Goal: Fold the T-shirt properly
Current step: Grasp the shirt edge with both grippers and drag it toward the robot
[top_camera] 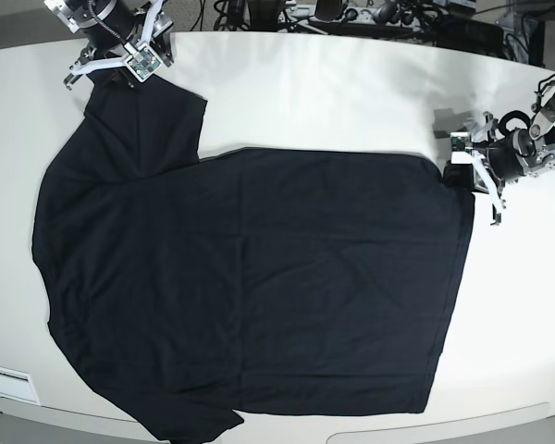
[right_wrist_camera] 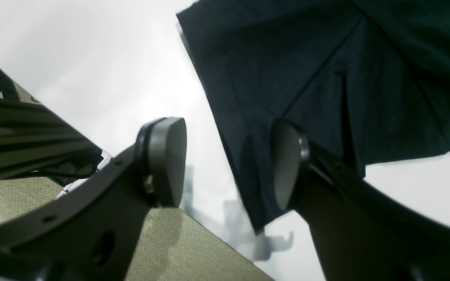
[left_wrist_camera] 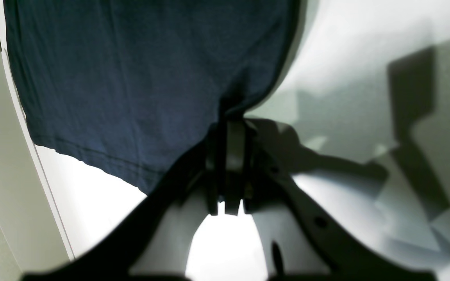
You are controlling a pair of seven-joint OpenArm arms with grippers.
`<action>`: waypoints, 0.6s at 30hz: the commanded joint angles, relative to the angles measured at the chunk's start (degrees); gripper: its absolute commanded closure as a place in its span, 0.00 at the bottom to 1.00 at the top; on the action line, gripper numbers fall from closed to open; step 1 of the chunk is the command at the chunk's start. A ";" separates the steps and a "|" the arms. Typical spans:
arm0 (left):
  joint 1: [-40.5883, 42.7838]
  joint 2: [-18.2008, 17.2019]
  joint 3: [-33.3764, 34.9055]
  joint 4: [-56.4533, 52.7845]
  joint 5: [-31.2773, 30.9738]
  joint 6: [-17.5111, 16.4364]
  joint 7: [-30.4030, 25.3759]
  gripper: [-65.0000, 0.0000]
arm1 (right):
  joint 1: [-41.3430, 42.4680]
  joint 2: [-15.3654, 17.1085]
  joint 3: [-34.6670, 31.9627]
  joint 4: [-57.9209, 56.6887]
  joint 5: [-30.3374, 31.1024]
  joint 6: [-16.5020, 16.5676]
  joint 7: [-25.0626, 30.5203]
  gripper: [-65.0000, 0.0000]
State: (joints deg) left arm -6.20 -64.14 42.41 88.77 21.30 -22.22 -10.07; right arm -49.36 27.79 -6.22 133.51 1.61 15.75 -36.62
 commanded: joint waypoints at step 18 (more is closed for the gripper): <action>0.15 -1.11 0.33 0.17 -1.46 -2.14 1.81 1.00 | 15.30 0.68 0.22 -18.75 -0.11 3.72 -2.47 0.84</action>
State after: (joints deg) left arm -6.20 -64.10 42.44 88.88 19.11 -22.06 -9.13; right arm -33.41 27.75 -6.26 115.02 3.27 19.51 -35.29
